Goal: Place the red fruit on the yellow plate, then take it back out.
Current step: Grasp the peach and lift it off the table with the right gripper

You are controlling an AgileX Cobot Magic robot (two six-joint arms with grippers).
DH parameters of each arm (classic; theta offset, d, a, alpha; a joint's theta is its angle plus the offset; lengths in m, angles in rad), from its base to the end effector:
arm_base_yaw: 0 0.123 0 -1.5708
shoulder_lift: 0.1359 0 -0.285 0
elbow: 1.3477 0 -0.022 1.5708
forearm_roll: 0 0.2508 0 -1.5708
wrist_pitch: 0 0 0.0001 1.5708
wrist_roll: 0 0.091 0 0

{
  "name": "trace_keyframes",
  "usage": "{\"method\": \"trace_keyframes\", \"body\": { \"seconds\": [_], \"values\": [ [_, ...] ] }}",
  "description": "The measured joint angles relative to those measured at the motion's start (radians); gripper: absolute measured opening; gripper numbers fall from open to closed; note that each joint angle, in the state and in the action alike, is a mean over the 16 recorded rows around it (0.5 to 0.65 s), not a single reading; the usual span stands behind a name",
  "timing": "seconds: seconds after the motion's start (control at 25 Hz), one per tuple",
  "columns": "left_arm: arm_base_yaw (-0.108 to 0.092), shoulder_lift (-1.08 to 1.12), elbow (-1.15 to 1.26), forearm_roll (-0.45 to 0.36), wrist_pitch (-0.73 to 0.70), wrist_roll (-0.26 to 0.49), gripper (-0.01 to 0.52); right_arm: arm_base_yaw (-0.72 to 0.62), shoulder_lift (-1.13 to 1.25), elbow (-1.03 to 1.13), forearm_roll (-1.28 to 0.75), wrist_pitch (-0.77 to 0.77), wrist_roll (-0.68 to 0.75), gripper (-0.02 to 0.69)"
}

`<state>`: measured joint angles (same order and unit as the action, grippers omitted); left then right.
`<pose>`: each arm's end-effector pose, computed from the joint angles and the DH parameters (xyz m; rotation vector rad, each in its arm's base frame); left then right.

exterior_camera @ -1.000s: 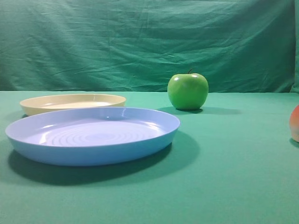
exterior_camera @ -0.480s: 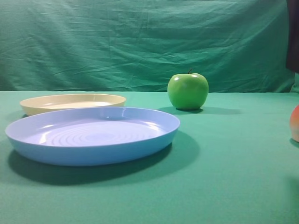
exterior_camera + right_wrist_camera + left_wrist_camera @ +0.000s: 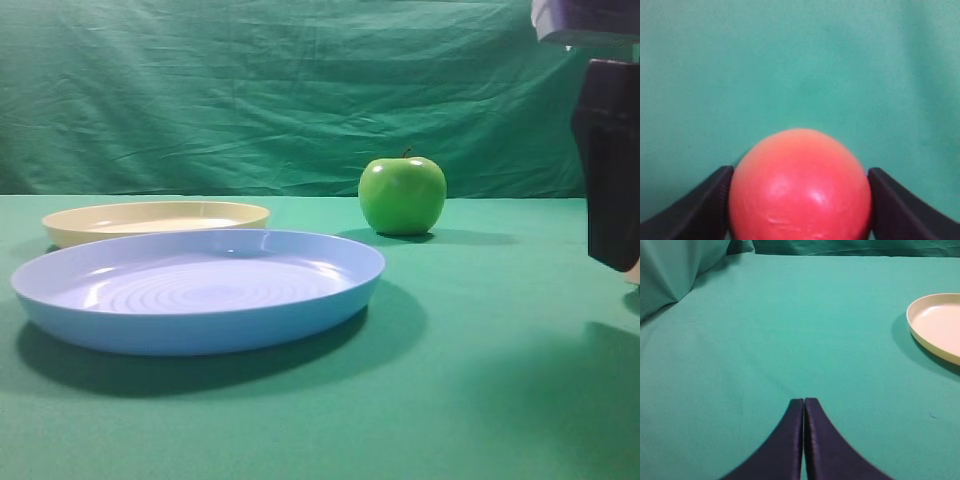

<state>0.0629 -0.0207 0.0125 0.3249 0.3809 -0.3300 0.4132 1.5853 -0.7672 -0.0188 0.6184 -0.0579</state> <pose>0.0508 0.0140 0.1776 -0.1658 1.8308 0.1345 0.2422 0.1051 0.1650 -0.7017 2.8356 0.0393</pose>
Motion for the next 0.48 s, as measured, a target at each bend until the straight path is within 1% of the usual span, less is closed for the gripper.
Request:
{"method": "trace_keyframes", "body": {
  "seconds": [0.12,0.24,0.36,0.48],
  "values": [
    [0.000,0.000,0.000,0.000,0.000,0.000,0.000,0.000,0.013,-0.016,-0.008,0.011,0.003,0.361],
    [0.000,0.000,0.000,0.000,0.000,0.000,0.000,0.001,0.019,-0.058,-0.015,0.038,0.003,0.295],
    [0.000,0.000,0.000,0.000,0.000,0.000,0.000,0.008,0.023,-0.127,-0.015,0.068,-0.007,0.245],
    [0.000,0.000,0.000,0.000,0.000,0.000,0.000,0.026,0.027,-0.225,-0.008,0.096,-0.030,0.215]
  ]
}}
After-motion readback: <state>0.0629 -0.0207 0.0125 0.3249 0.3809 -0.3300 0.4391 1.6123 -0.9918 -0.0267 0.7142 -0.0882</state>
